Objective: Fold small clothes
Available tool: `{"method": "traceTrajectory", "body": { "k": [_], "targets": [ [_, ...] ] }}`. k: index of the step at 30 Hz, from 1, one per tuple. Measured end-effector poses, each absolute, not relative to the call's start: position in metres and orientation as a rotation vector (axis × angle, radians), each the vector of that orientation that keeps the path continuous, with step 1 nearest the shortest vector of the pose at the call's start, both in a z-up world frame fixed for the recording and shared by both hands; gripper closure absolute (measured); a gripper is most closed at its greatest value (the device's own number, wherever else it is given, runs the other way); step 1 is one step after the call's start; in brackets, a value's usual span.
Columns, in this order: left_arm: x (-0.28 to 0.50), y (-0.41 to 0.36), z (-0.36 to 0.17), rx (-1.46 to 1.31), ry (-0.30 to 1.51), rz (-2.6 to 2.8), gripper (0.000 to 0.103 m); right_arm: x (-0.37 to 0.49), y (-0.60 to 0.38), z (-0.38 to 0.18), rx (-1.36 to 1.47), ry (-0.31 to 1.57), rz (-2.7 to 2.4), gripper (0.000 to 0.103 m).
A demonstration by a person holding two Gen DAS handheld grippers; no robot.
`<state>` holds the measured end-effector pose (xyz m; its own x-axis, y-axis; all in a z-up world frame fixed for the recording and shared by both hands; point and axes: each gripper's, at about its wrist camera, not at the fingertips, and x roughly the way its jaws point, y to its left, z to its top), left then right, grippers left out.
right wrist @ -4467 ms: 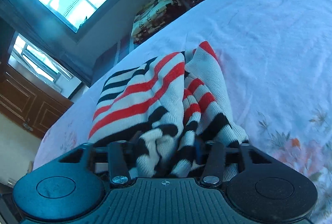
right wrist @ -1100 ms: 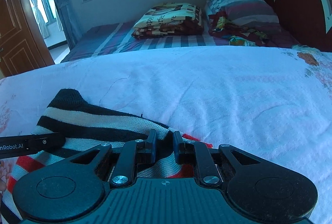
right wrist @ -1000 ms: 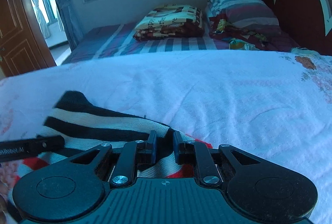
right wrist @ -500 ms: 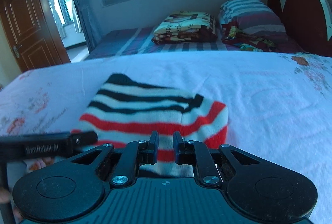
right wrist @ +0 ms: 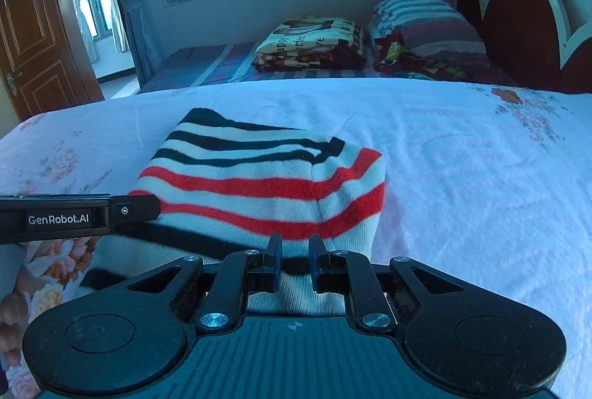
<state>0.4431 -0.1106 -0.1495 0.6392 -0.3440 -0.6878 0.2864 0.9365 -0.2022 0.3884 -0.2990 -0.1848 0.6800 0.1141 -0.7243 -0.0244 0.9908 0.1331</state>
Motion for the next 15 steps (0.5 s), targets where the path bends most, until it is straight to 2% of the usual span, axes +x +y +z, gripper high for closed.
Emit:
{"method": "traceTrajectory", "body": {
  "k": [11,15],
  "targets": [
    [0.412,-0.094,-0.168,-0.081,0.847,-0.428,0.033,0.343,-0.303,-0.185,0.094,0.808,0.05,0.089],
    [0.413,-0.09,-0.177,-0.11,0.864,-0.415,0.028,0.345,-0.302,-0.188,0.081,0.823,0.046,0.089]
  ]
}}
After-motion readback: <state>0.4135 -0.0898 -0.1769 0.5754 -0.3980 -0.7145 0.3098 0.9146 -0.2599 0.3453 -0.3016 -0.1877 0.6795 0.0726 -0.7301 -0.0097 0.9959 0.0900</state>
